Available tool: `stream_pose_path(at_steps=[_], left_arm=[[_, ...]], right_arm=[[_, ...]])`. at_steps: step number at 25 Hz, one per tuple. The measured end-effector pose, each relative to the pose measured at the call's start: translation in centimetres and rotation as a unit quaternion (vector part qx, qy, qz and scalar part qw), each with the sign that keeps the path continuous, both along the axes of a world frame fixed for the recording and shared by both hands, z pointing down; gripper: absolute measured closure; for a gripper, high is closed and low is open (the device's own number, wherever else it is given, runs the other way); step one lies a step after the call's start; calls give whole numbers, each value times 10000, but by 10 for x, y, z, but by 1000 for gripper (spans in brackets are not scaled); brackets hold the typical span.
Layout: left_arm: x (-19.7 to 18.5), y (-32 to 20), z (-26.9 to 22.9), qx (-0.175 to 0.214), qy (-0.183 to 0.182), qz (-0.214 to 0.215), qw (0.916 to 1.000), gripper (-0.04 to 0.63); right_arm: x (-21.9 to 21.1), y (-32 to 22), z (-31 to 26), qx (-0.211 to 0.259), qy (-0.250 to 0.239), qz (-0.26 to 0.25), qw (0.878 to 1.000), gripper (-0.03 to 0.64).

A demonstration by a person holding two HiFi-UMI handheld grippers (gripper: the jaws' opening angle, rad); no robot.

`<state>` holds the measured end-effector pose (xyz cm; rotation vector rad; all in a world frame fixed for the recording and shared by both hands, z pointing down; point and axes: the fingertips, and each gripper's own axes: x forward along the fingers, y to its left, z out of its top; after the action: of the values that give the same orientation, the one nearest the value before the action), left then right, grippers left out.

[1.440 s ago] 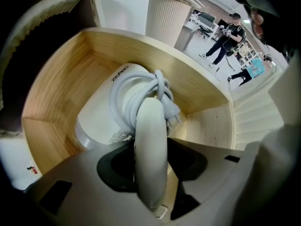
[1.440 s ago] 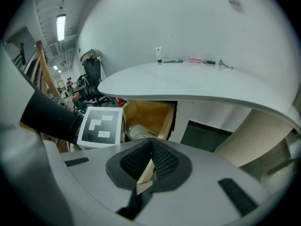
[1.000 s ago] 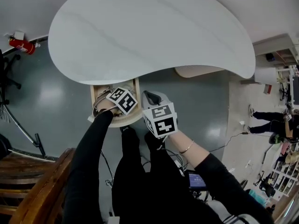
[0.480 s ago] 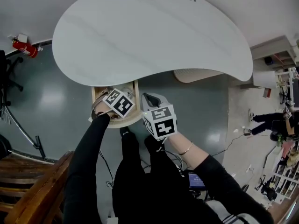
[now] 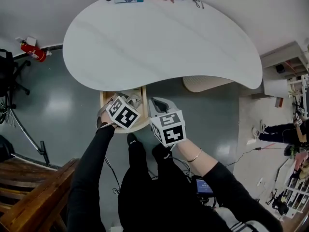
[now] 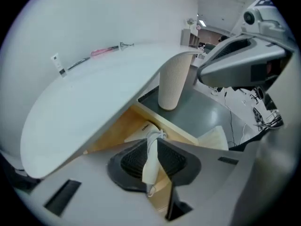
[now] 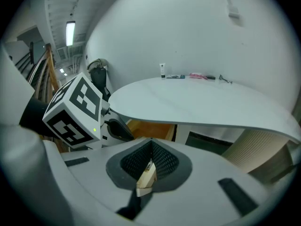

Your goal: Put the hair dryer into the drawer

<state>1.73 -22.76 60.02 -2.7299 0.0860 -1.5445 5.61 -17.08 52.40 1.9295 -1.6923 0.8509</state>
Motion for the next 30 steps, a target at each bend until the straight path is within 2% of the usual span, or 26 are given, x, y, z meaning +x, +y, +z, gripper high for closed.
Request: stream_pose_path(at_steps=[5,12,15,20,25,30], left_arm=[[-3,1,-29,-7,489,-326,9983,568],[-4,3,-68,-85,1056,-655,9922,586],[-3,3,-89,13,1378,-736,9877,586],[-6,-2,-133,109,2052,-1070,9728,586],[-17,-7,-173,78,2561,-1467,9554,586],[-26,-7,-202,116,2925,-1681,9413,586]], right_arm=[[2,0,-15,162,47,-37,9999,615],[8,3,-34,355,82,-60,9993,615],[9,3,-44,483,71,-81,9988,617],[8,3,-67,745,17,-119,9972,615],[8,3,-91,1029,4,-150,9946,615],[11,5,-114,1309,-55,-102,9913,615]])
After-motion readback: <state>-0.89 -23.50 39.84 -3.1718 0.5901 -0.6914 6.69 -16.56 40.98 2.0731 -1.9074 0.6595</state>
